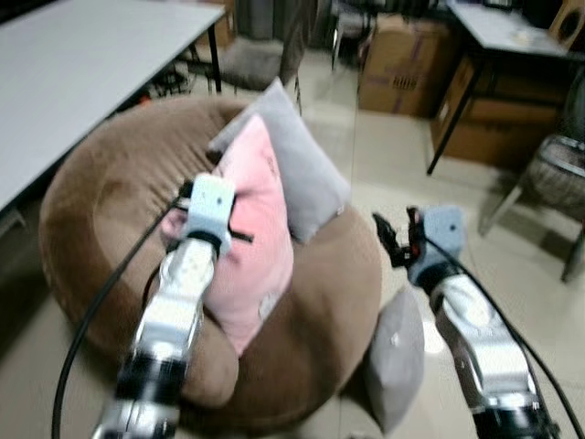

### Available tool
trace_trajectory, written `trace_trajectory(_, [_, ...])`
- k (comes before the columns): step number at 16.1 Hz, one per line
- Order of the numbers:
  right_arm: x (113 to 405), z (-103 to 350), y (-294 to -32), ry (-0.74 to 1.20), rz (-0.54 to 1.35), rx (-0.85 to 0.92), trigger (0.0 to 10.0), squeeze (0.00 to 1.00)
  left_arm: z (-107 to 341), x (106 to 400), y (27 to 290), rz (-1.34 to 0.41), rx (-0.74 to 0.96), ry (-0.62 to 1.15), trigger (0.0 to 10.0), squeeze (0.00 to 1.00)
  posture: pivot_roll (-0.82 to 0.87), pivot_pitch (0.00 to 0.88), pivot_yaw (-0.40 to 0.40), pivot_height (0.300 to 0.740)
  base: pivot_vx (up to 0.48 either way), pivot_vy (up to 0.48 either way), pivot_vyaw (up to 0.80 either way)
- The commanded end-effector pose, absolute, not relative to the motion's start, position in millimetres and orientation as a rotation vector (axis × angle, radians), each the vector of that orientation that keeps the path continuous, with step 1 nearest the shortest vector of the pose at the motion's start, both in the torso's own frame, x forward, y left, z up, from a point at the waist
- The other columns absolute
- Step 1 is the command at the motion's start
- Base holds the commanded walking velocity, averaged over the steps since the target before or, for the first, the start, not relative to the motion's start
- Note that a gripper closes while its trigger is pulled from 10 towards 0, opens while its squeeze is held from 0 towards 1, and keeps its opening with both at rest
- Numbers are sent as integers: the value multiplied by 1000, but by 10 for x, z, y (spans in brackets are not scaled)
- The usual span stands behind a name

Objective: Move the pillow to the sofa from floor

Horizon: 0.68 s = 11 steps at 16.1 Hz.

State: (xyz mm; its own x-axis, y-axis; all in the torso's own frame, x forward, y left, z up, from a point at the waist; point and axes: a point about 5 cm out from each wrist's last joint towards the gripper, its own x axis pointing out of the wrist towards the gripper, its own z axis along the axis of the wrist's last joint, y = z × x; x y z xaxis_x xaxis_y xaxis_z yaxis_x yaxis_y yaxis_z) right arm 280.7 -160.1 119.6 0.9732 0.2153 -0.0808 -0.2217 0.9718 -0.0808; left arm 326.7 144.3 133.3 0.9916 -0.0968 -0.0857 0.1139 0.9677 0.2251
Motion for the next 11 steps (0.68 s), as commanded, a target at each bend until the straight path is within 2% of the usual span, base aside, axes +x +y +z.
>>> trace_trajectory(1, [2820, 1292, -1660, 43, 227, -93, 10000, 0, 1406, 3369, 1400, -107, 223, 59, 10000, 0, 14, 0, 0, 740, 0, 0, 0])
trace_trajectory(5, [2805, 1381, -1749, 36, 344, -158, 10000, 0, 1368, 3640, 1185, -109, 154, 133, 10000, 0, -14, 0, 10, 740, 0, 0, 0])
trace_trajectory(7, [2808, 1418, -1810, 56, 473, -212, 10000, 0, 1290, 3786, 1097, -1, 96, 237, 10000, 0, -29, 0, 12, 740, 0, 0, 0])
trace_trajectory(9, [2814, 1441, -1809, 64, 545, -239, 10000, 0, 1227, 3799, 1056, 43, 65, 277, 10000, 0, -34, 0, 11, 740, 0, 0, 0])
trace_trajectory(11, [2820, 1485, -1766, 70, 639, -247, 10000, 0, 1044, 3743, 1183, 235, 21, 378, 10000, 0, -41, 0, 10, 740, 0, 0, 0])
